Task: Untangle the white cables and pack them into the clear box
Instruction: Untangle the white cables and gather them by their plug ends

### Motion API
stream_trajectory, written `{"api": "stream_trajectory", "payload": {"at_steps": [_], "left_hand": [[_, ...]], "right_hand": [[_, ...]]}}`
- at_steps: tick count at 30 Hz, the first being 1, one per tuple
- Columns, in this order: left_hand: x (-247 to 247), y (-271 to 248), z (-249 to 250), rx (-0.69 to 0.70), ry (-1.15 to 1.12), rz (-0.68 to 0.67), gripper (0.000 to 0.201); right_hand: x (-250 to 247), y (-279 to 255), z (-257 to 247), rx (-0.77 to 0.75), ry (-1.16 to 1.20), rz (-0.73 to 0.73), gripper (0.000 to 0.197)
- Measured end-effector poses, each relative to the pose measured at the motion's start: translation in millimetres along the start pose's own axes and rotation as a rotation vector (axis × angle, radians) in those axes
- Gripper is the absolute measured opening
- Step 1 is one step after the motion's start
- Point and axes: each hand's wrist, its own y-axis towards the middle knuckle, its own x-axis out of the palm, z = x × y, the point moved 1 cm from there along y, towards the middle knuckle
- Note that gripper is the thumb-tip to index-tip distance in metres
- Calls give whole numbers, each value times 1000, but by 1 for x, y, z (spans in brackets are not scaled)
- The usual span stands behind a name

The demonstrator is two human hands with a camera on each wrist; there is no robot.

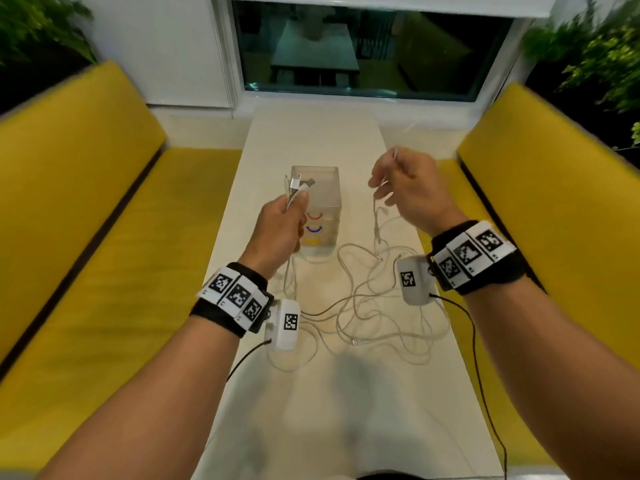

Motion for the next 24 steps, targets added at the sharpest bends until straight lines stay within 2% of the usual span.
{"api": "stream_trajectory", "payload": {"at_steps": [4,7,9,10,12,15,18,21,24], "left_hand": [[-7,1,6,27,-198,33,38],[-14,3,9,16,-301,51,38],[-17,6,7,0,-377,50,33],[-17,7,6,-6,-417,44,30],[-17,7,2,-13,-485,35,25],[-17,4,-4,-19,-550,12,26],[-19,3,-13,-24,-552,0,26],[-26,2,-21,-33,-527,25,26],[-32,3,-26,-52,-560,61,31]], "right_hand": [[-29,13,-14,-114,-1,209,27],[-45,17,-29,-264,54,356,25],[-48,22,-29,-335,40,400,29],[-46,26,-22,-322,12,386,28],[-33,32,3,-195,-84,273,25],[-1,28,56,60,-345,-81,27],[26,12,96,340,-519,-399,44],[41,-2,109,482,-568,-485,22],[52,-12,99,500,-717,-448,14]]}}
